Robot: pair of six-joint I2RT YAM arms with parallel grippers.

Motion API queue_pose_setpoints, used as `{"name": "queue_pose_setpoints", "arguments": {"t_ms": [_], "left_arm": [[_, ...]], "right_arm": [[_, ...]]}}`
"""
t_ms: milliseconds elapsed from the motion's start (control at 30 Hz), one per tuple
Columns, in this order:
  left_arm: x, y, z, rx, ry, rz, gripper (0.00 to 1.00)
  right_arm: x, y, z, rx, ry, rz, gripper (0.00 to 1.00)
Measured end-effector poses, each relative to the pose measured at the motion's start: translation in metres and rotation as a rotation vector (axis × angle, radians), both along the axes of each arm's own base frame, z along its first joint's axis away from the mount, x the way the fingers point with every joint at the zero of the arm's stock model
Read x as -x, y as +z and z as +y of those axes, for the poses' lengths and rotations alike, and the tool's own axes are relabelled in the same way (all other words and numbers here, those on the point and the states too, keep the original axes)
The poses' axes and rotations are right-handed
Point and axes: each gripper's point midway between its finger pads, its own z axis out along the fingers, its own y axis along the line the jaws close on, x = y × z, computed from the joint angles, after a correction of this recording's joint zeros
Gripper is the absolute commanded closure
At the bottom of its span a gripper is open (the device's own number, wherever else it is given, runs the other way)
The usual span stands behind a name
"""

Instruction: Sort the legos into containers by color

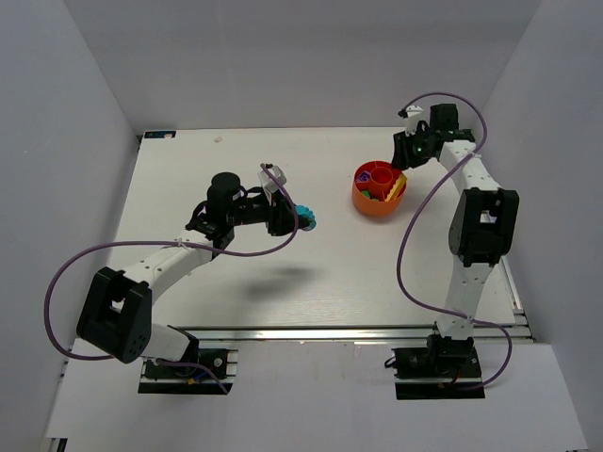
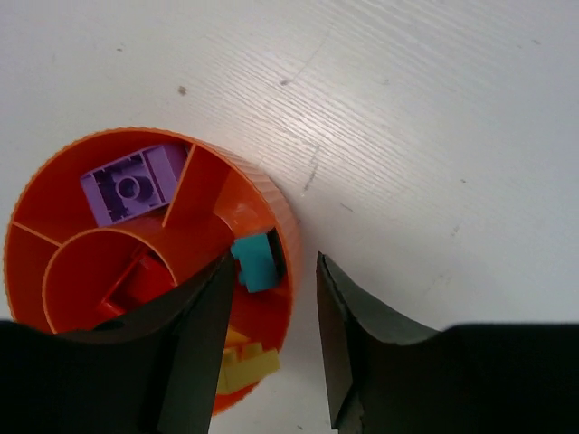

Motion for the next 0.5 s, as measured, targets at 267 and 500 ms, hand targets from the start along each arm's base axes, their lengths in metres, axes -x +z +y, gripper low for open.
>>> {"name": "queue_pose_setpoints", "arguments": {"t_ms": [267, 500], "left_arm": [[0.008, 0.004, -0.004, 0.025, -0.052, 0.014, 1.00], [0.028, 0.011, -0.017, 0.104, -0.200, 0.072, 1.00]], "right_arm": [[0.032, 0.090, -0.006, 0.019, -0.015, -0.282, 0.46], [0.142, 0.163, 0.090, -0.156, 0.688, -0.519, 0.31]]}}
